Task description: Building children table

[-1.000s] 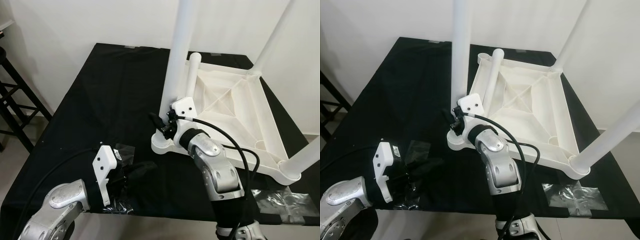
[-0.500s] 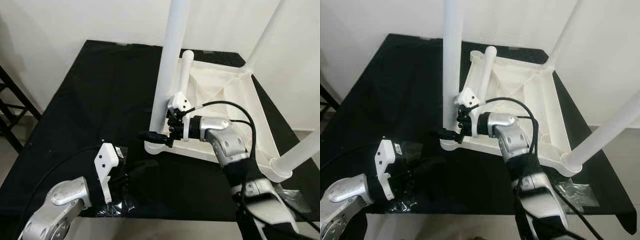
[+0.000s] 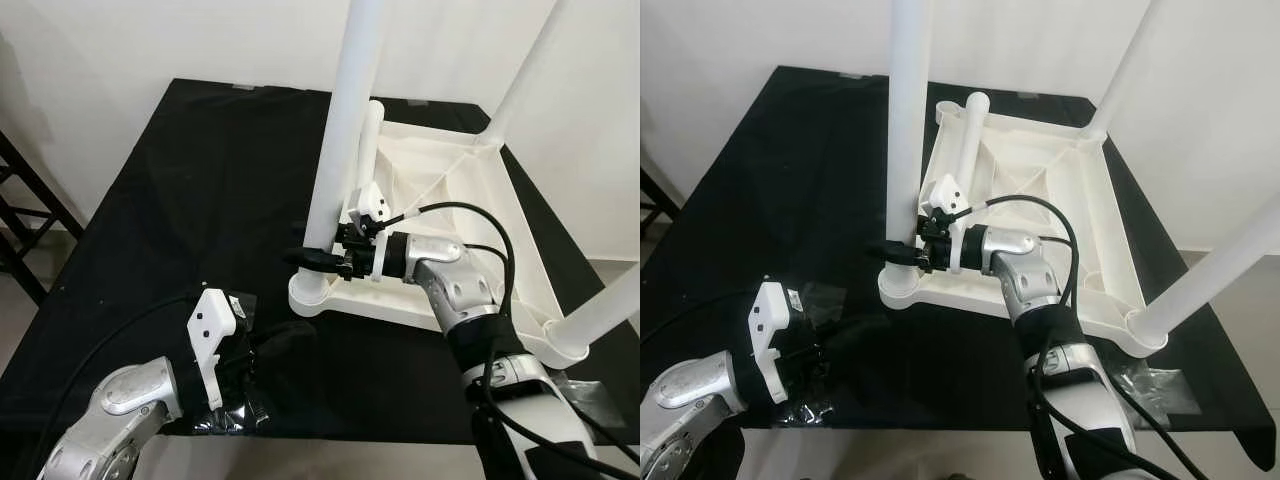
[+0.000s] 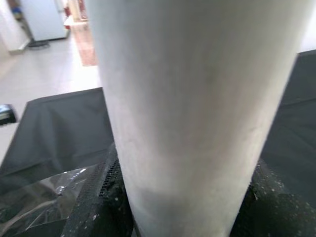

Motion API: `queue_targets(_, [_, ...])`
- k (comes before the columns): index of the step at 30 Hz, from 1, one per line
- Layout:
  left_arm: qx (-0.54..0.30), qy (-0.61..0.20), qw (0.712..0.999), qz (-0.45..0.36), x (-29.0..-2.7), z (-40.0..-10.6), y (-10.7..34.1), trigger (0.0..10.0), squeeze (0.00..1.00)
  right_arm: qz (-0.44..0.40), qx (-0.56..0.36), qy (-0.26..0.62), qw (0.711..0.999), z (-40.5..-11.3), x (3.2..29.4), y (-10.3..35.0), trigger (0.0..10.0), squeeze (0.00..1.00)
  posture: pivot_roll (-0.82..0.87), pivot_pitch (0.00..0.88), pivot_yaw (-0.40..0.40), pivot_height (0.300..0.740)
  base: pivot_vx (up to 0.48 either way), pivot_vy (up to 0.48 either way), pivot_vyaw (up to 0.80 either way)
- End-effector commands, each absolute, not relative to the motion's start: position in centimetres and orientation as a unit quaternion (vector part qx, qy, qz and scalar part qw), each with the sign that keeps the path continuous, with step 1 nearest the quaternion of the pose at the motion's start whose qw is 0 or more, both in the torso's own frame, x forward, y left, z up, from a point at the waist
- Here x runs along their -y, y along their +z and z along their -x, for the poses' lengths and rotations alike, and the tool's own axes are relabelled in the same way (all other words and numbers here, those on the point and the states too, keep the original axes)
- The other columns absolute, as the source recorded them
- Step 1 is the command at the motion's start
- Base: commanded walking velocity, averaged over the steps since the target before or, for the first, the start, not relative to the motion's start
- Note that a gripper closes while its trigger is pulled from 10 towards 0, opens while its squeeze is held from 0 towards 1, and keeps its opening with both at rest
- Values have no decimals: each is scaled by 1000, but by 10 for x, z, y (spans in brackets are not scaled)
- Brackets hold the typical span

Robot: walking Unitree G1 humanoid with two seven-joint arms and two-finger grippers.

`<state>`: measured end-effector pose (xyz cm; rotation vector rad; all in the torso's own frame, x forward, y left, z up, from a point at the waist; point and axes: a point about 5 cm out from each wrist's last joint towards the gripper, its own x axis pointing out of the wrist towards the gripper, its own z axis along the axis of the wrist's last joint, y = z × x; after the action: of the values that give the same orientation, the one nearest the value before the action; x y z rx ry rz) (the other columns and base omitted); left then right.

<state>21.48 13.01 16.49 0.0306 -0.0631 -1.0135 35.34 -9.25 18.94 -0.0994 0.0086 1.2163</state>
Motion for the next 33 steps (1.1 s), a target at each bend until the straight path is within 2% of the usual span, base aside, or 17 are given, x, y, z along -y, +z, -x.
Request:
queue_targets(1, [25, -490, 871, -15, -130, -213, 164, 10000, 0, 41, -25, 538, 841, -355, 101, 178, 0, 0, 27, 96, -119, 740, 0, 0, 0])
queue_targets(2, [25, -490, 871, -16, -130, -213, 164, 10000, 0, 50, -30, 478, 876, -354, 101, 174, 0, 0, 24, 102, -124, 740, 0, 0, 0])
queue_targets(3, [25, -490, 871, -16, -130, -213, 164, 10000, 0, 50, -30, 478, 876, -354, 101, 174, 0, 0, 24, 102, -124, 740, 0, 0, 0])
queue_targets(4, [25, -489, 872, -16, -131, -213, 164, 10000, 0, 46, -31, 358, 932, -353, 105, 170, 0, 0, 20, 105, -123, 740, 0, 0, 0])
queue_targets(6, [26, -487, 873, -18, -133, -214, 164, 10000, 0, 36, -44, 221, 974, -326, 105, 158, 0, 0, 18, 106, -116, 740, 0, 0, 0])
queue_targets(10, [25, -487, 873, -19, -134, -214, 164, 10000, 0, 35, -45, 236, 970, -306, 91, 153, 0, 0, 18, 106, -116, 740, 0, 0, 0])
queue_targets(16, [25, -486, 873, -20, -133, -215, 164, 10000, 0, 69, -36, 224, 971, -326, 103, 164, 0, 0, 25, 104, -120, 740, 0, 0, 0])
queue_targets(17, [25, -485, 874, -21, -133, -215, 164, 10000, 0, 73, -35, 225, 971, -329, 105, 168, 7412, 0, 26, 103, -118, 740, 0, 0, 0])
queue_targets(18, [25, -485, 874, -21, -133, -215, 164, 10000, 0, 73, -35, 225, 971, -329, 105, 168, 7412, 0, 26, 103, -118, 740, 0, 0, 0])
queue_targets(19, [25, -485, 874, -21, -133, -215, 164, 10000, 0, 69, -29, 240, 968, -334, 106, 174, 10000, 1000, 27, 103, -118, 740, 0, 0, 0])
queue_targets(25, [25, -487, 873, -20, -132, -215, 165, 10000, 0, 40, 9, 348, 937, -337, 98, 205, 10000, 1000, 30, 98, -113, 740, 0, 0, 0])
queue_targets(26, [25, -488, 873, -20, -132, -215, 165, 10000, 0, 57, 44, 446, 892, -332, 94, 218, 10000, 1000, 39, 94, -114, 740, 0, 0, 0])
queue_targets(27, [25, -487, 873, -20, -132, -215, 165, 10000, 0, 71, 57, 490, 867, -330, 95, 221, 10000, 941, 39, 94, -114, 740, 0, 0, 0])
queue_targets(28, [25, -487, 873, -20, -132, -215, 165, 10000, 0, 71, 57, 490, 867, -330, 95, 221, 10000, 941, 39, 94, -114, 740, 0, 0, 0])
queue_targets(29, [25, -487, 873, -20, -131, -216, 165, 10000, 0, 85, 62, 521, 847, -330, 96, 223, 10000, 318, 52, 92, -115, 740, 0, 0, 0])
queue_targets(30, [25, -487, 873, -20, -131, -216, 165, 10000, 0, 93, 66, 545, 831, -330, 97, 225, 10000, 0, 53, 92, -116, 740, 0, 0, 0])
queue_targets(33, [25, -486, 873, -21, -131, -216, 164, 10000, 0, 92, 58, 580, 807, -333, 99, 227, 10000, 0, 58, 90, -115, 740, 0, 0, 0])
